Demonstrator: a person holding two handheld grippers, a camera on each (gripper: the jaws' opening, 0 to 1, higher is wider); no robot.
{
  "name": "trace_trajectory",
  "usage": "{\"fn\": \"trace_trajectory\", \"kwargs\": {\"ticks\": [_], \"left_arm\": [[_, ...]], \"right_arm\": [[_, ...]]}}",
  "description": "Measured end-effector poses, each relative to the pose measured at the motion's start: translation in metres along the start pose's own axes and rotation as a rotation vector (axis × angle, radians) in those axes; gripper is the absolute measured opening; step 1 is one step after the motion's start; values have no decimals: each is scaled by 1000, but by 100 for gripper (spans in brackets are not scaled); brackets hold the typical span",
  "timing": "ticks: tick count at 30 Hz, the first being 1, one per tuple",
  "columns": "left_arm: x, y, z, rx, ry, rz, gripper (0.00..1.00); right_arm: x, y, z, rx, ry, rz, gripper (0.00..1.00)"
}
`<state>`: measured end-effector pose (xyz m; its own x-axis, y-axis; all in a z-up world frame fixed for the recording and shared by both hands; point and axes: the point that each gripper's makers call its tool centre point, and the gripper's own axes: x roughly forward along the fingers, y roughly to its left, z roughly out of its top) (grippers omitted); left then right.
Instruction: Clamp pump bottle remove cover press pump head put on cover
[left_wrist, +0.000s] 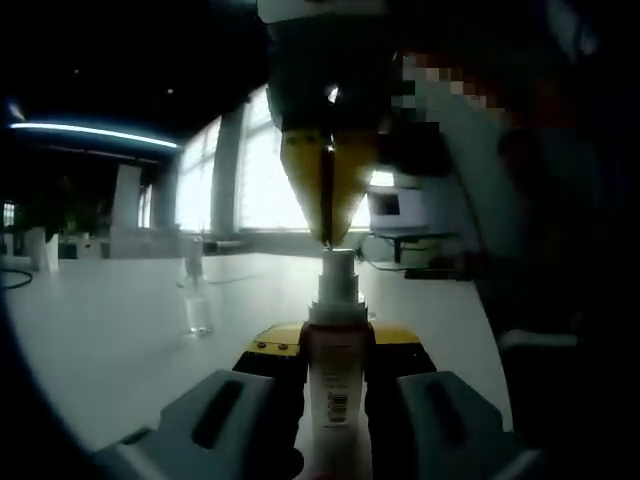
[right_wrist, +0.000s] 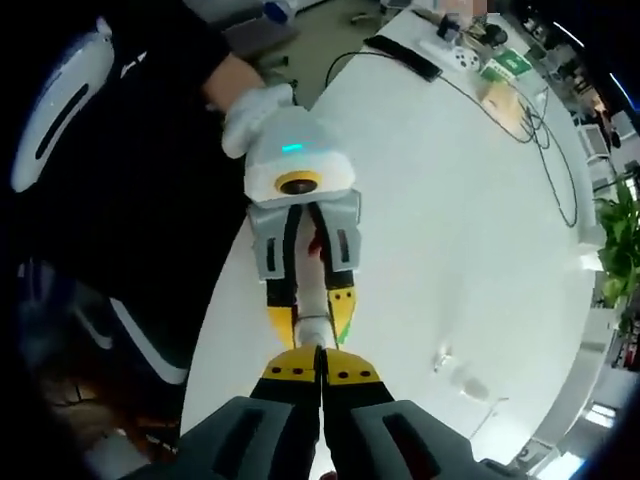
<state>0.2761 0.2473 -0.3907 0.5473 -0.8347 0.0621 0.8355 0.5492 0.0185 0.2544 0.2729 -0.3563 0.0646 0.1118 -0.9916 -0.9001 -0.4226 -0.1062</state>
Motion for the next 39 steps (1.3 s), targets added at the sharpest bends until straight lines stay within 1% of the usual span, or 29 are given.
{"fn": "trace_trajectory", "kwargs": {"ticks": [2,7,15,16,19,21,25,31,37,39], "left_arm": [[0,0,0,-1,0,0,13],[0,-1,0,-3,1,2,13],[1,-1,1,-2,1,3,13],[1,-1,1,-3,1,3,13],[1,0,1,-3,1,4,13],[1,0,1,-2,1,4,13],[1,-1,1,-2,1,4,13],[1,-1,2,-2,1,3,13],[1,-1,2,-2,1,4,13],[1,-1,2,-2,1,4,13]], "right_arm": [[0,2,-2,-16,6,1,0],[-1,-1,-3,4,-10,-13,0],[-1,-1,-4,-3,-1,-13,0],[-1,-1,-4,6,1,-9,0],[0,-2,-5,134,20,25,0],[0,-2,-6,181,35,49,0],[0,-3,-5,187,38,71,0],[0,-2,-5,205,51,80,0],[0,-3,-6,287,88,87,0],[0,-2,-7,288,89,87,0]]}}
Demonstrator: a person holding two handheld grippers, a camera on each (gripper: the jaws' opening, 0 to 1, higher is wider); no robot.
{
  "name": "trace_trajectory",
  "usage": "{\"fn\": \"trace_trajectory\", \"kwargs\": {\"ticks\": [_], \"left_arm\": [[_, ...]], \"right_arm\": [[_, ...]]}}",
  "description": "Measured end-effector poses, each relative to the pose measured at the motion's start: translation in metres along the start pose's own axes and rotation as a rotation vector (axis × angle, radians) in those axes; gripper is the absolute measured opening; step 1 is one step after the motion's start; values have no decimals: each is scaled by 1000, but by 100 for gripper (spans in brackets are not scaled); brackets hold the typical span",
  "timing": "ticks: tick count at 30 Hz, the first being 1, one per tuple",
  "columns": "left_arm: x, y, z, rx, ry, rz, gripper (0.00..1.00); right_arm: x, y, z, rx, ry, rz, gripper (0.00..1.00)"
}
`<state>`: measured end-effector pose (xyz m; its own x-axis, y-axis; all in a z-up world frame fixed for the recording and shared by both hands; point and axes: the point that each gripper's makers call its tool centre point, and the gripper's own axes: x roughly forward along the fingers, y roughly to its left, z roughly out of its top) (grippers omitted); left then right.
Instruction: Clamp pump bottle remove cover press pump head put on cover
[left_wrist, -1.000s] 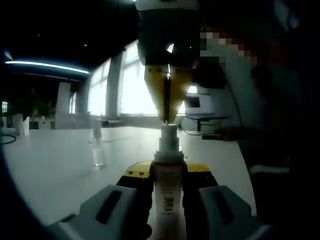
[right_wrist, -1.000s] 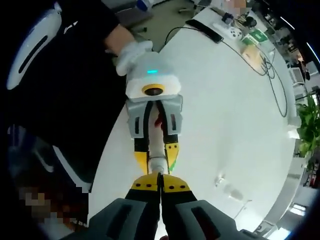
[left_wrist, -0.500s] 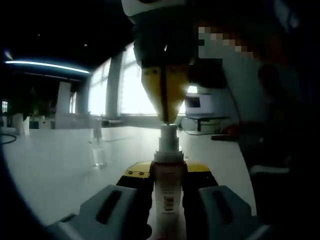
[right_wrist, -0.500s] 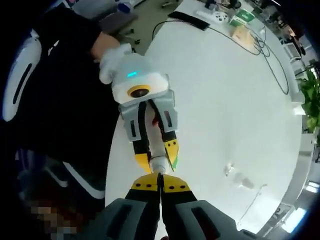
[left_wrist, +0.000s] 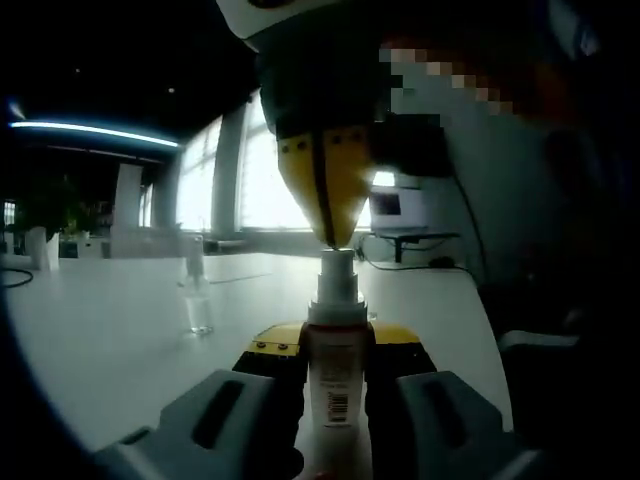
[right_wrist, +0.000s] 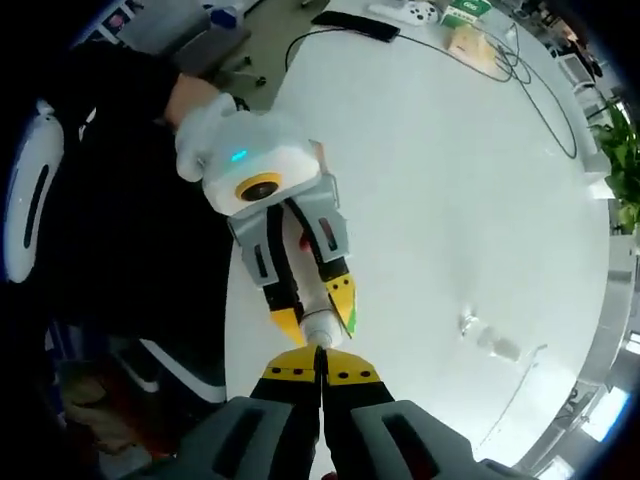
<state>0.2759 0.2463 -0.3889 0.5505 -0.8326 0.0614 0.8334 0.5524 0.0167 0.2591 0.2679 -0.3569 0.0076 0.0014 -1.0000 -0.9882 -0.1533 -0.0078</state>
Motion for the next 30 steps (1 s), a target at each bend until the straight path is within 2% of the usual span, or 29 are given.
{"fn": "trace_trajectory", "kwargs": {"ticks": [5,7,10,30], "left_arm": [[0,0,0,1,0,0,13],[0,0,0,0,0,-1,13],[0,0,0,0,0,-1,13],[0,0,0,0,0,-1,13]], "right_arm": [[0,0,0,11,-4,-4,0],[0,0,1,-56,-12,-18,0],[1,1,0,-13,3,-32,0],[3,-1,-1,-10,0,-32,0]]}}
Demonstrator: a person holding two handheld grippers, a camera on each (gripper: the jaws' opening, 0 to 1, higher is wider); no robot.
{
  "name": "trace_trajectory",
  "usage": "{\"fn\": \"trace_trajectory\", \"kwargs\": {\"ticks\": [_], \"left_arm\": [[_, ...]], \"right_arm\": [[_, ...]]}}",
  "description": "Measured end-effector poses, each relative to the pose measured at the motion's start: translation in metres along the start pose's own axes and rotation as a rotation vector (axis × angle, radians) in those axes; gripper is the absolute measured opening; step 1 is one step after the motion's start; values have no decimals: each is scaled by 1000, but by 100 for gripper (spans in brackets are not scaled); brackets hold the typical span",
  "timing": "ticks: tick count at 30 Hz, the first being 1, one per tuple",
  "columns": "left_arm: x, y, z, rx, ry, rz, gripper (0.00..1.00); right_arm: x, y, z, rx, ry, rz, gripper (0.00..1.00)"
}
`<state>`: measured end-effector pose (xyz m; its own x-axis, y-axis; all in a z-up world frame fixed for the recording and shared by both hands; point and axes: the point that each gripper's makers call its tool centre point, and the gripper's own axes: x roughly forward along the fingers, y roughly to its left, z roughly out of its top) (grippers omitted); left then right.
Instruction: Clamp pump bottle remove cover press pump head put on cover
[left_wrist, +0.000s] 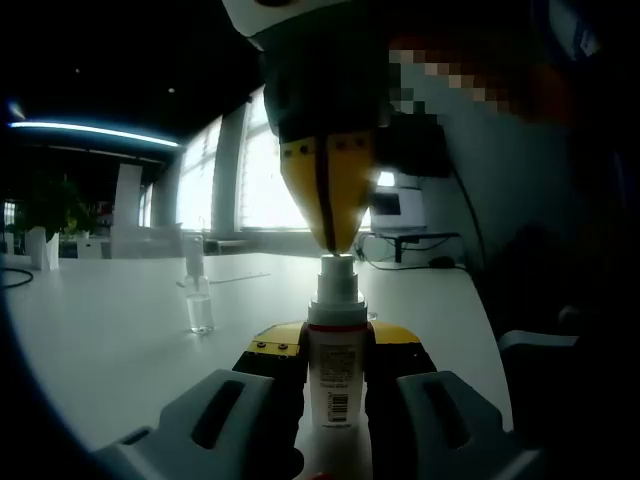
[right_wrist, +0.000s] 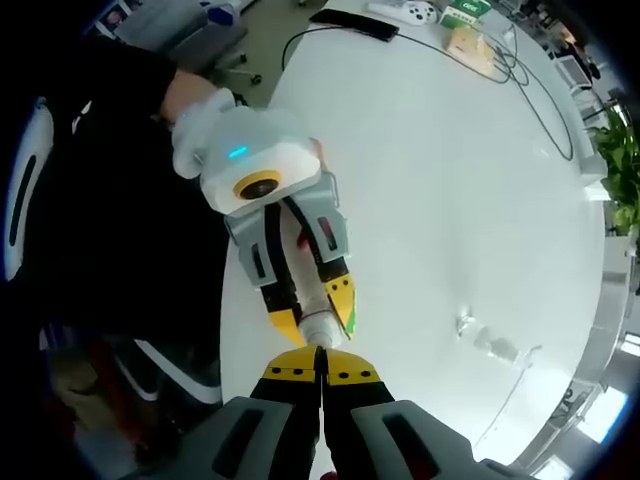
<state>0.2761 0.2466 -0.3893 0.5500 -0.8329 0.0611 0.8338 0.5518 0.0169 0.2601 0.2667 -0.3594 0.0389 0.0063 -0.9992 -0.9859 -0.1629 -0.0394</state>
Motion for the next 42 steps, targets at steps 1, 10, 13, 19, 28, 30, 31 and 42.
{"fn": "trace_trajectory", "kwargs": {"ticks": [1,10,13,19,28,30,31,42], "left_arm": [[0,0,0,0,0,0,13],[0,0,0,0,0,1,13],[0,0,0,0,0,1,13],[0,0,0,0,0,0,13],[-1,-1,0,1,-1,0,13],[-1,0,0,2,-1,0,13],[-1,0,-1,2,-1,0,13],[0,-1,0,4,0,1,13]], "right_arm": [[0,0,0,-1,0,-1,0],[3,1,3,-18,9,-8,0],[2,1,1,10,-8,-3,0],[-3,1,2,-12,-19,-13,0],[-3,2,2,10,-16,-19,0],[-3,2,2,10,-19,-20,0],[-3,2,2,15,-23,-21,0],[-3,1,1,52,-50,-17,0]]}}
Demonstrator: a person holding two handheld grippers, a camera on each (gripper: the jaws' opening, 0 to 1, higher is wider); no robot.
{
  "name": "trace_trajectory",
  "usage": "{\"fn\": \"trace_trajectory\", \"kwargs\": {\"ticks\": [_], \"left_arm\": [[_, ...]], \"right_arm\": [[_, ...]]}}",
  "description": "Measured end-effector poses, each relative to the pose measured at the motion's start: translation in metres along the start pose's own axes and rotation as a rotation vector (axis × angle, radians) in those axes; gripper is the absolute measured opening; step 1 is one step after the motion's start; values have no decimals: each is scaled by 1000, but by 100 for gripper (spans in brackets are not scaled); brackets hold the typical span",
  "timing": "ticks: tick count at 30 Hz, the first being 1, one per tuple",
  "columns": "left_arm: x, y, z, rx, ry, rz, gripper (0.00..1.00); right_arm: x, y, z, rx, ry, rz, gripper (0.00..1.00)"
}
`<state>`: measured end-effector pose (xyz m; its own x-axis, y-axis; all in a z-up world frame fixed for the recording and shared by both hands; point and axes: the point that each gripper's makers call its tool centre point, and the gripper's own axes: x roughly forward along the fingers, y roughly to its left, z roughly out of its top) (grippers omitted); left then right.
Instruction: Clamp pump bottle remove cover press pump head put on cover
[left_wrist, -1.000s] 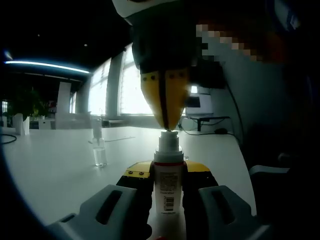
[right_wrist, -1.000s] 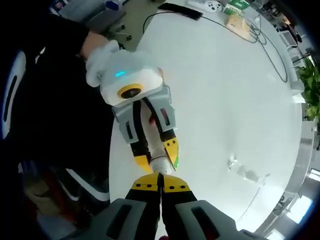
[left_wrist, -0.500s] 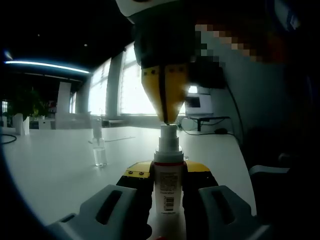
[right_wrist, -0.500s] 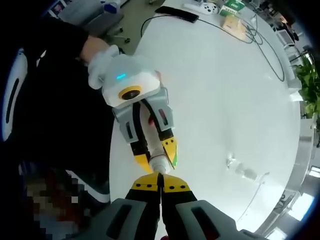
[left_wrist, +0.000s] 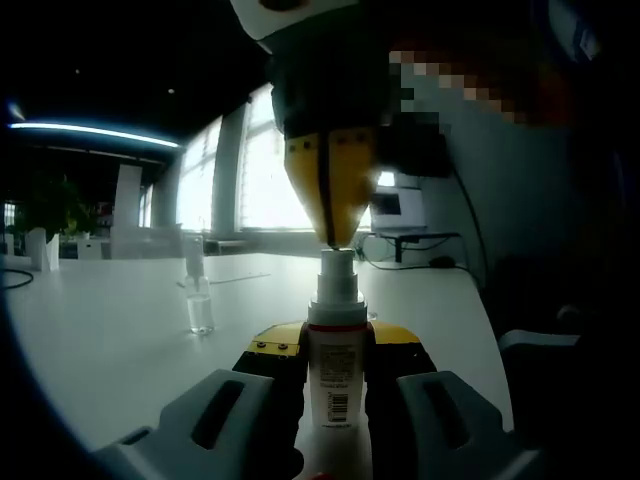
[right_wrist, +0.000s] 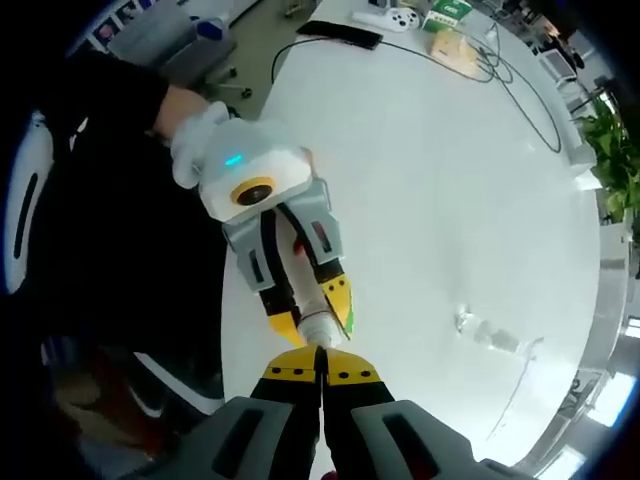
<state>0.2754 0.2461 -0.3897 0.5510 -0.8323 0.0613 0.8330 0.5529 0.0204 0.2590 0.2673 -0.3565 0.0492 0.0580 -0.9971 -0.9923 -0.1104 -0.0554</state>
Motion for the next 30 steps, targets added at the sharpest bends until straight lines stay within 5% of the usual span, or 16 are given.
{"fn": "trace_trajectory", "kwargs": {"ticks": [30], "left_arm": [[1,1,0,0,0,1,13]], "right_arm": [[0,-1,0,-17,26,-1,0]]}}
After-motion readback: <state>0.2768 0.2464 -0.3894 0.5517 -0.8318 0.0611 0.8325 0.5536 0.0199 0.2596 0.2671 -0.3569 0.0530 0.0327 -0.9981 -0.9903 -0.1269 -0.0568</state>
